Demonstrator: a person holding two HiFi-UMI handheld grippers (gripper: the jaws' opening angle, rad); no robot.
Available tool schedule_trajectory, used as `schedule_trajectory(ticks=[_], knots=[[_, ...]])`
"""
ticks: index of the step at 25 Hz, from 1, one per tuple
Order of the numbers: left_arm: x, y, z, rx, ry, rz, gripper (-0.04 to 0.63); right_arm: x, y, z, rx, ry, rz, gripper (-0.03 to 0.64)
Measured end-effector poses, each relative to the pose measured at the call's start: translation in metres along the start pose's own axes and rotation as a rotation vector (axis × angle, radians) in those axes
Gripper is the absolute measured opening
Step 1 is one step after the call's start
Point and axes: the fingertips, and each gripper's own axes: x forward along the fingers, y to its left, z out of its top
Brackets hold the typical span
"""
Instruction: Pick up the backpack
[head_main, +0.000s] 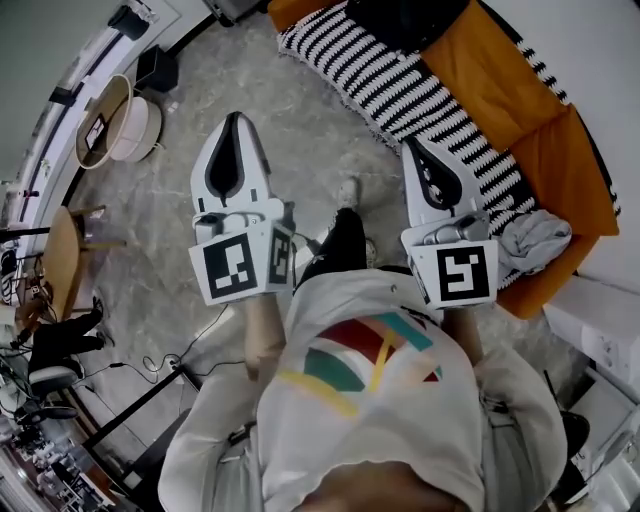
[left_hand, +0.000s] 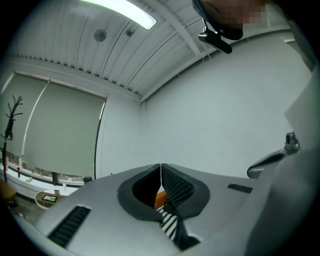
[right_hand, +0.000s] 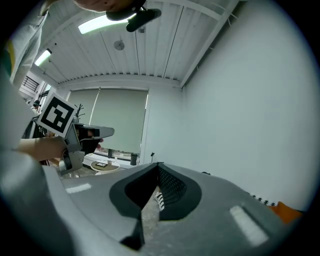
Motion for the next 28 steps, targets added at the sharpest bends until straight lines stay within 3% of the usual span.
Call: schedule_trajectory(ticks=[5, 12, 15, 20, 28], knots=[[0.011, 0.009, -0.009, 0.008, 0.008, 0.032, 0.015, 0.008, -0.018, -0.011, -0.001, 0.000, -0.020, 0.002], [0.053, 0.021, -0.011, 0.005, -0.034, 0.011, 0.015, 0.052, -0.031, -0.014, -0.019, -0.010, -0.041, 0.002], [0.092, 0.025, -0.021, -0.046, -0.036, -0.019, 0.015, 0.079, -0.045, -0.015, -0.027, -0.010, -0.053, 0.002], [0.172, 0.037, -0.032, -0.051, -0.029, -0.071, 0.015, 0.135, -0.084, -0.022, -0.009, 0.044, -0.134, 0.002], [0.305, 0.077, -0.038, -0.094, -0.010, -0.114, 0.015, 0.256, -0.127, 0.009, -0.026, 0.065, -0.161, 0.002]])
